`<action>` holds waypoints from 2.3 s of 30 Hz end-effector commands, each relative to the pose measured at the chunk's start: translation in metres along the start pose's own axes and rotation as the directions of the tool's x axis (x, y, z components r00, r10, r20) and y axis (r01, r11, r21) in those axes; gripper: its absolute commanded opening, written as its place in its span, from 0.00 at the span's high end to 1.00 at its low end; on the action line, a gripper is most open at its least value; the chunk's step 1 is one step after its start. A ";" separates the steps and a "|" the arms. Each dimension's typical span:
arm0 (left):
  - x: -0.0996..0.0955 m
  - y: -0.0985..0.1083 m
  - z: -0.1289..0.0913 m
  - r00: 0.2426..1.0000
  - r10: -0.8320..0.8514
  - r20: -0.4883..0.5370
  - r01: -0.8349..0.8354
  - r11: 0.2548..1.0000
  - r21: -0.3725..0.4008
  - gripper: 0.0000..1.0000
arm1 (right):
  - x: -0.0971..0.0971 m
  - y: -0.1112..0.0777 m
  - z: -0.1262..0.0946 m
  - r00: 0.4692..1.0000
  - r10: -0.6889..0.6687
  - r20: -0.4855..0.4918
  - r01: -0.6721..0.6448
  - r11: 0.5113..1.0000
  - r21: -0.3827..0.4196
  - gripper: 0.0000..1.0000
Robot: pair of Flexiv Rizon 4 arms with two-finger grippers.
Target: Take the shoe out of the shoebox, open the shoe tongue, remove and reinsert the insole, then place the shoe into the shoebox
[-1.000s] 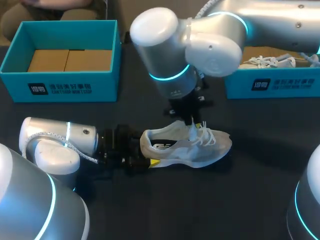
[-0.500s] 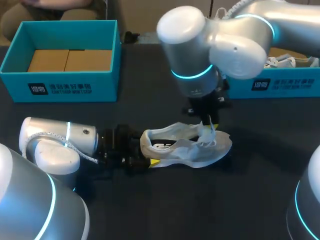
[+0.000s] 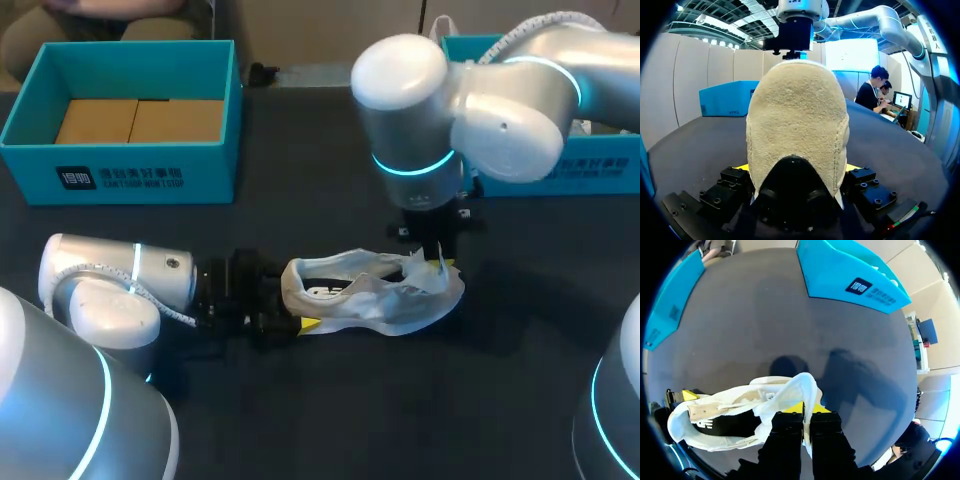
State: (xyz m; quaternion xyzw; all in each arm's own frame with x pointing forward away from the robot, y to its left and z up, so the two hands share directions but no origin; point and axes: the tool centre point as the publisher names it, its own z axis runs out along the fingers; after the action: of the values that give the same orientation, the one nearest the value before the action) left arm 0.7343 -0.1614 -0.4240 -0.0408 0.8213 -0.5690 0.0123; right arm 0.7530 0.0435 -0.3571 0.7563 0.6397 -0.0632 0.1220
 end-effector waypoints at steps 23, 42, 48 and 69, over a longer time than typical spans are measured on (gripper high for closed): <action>-0.002 0.002 0.001 1.000 0.000 -0.001 0.000 1.000 -0.006 1.00 | -0.020 -0.003 0.028 0.992 0.124 0.035 -0.123 0.992 -0.043 0.00; -0.002 0.002 0.001 1.000 0.000 -0.001 0.000 1.000 -0.006 1.00 | -0.033 -0.013 -0.008 0.995 0.104 -0.010 -0.105 0.990 -0.096 0.00; -0.002 0.002 0.001 1.000 0.000 -0.001 0.000 1.000 -0.006 1.00 | -0.031 -0.013 -0.032 0.999 0.033 -0.027 -0.036 0.992 -0.122 0.00; -0.002 0.002 0.001 1.000 0.000 -0.001 0.000 1.000 -0.006 1.00 | 0.012 0.028 -0.123 0.916 -0.397 0.057 0.396 0.873 -0.284 0.00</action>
State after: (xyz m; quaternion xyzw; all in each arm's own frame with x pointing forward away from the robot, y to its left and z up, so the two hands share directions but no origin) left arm 0.7346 -0.1611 -0.4249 -0.0410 0.8215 -0.5685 0.0124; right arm 0.7708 0.0715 -0.2417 0.5909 0.7776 0.0189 0.2141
